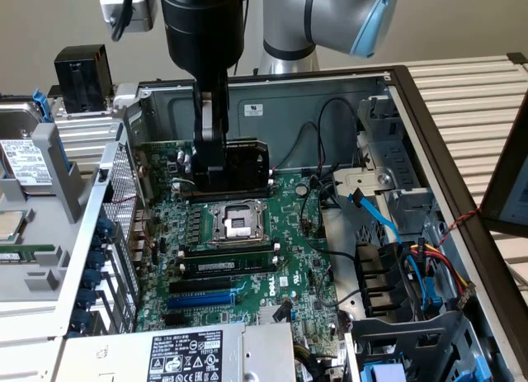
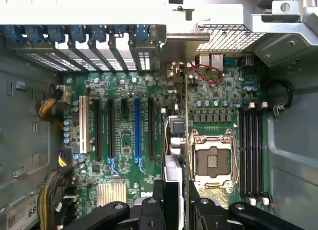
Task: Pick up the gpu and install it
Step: 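Insert the gpu into the slot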
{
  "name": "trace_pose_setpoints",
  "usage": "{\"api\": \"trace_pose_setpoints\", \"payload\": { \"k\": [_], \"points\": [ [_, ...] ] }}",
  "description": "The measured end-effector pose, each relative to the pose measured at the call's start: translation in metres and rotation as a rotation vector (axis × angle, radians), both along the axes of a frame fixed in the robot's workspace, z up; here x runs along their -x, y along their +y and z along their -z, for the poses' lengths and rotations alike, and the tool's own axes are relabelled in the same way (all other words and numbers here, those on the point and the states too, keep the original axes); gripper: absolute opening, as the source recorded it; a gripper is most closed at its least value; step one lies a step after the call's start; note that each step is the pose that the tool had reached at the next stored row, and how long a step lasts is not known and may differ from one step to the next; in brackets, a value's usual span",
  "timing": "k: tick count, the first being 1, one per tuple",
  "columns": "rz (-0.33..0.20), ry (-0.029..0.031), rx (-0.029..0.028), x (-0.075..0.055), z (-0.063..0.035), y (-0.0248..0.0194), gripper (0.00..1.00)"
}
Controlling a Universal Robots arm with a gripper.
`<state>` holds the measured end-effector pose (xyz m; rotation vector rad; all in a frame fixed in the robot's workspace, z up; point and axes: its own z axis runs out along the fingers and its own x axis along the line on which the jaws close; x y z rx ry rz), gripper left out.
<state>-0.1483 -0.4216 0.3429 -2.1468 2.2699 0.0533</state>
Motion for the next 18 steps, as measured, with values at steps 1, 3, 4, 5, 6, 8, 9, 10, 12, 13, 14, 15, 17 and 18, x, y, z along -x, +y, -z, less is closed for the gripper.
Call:
{"api": "trace_pose_setpoints", "payload": {
  "k": [1, 3, 4, 5, 6, 8, 9, 10, 12, 13, 14, 15, 17, 18],
  "points": [
    [0.000, -0.0001, 0.0007, 0.0003, 0.0004, 0.0000, 0.28],
    [0.000, -0.0001, 0.0033, 0.0007, 0.0007, 0.0000, 0.28],
    [0.000, -0.0007, 0.0049, 0.0010, 0.0008, 0.0001, 0.28],
    [0.000, -0.0017, 0.0072, 0.0012, 0.0011, 0.0004, 0.28],
    [0.000, -0.0052, 0.0115, 0.0015, 0.0012, 0.0010, 0.28],
    [0.000, -0.0158, 0.0202, 0.0022, 0.0014, 0.0020, 0.28],
    [0.000, -0.0196, 0.0237, 0.0025, 0.0017, 0.0026, 0.28],
    [0.000, -0.0202, 0.0261, 0.0027, 0.0021, 0.0031, 0.28],
    [0.000, -0.0201, 0.0293, 0.0028, 0.0030, 0.0053, 0.28],
    [0.000, -0.0202, 0.0310, 0.0028, 0.0033, 0.0072, 0.28],
    [0.000, -0.0202, 0.0322, 0.0030, 0.0036, 0.0087, 0.28],
    [0.000, -0.0202, 0.0333, 0.0033, 0.0039, 0.0093, 0.28],
    [0.000, -0.0202, 0.0357, 0.0038, 0.0046, 0.0094, 0.28],
    [0.000, -0.0201, 0.0368, 0.0041, 0.0051, 0.0094, 0.28]
  ]
}}
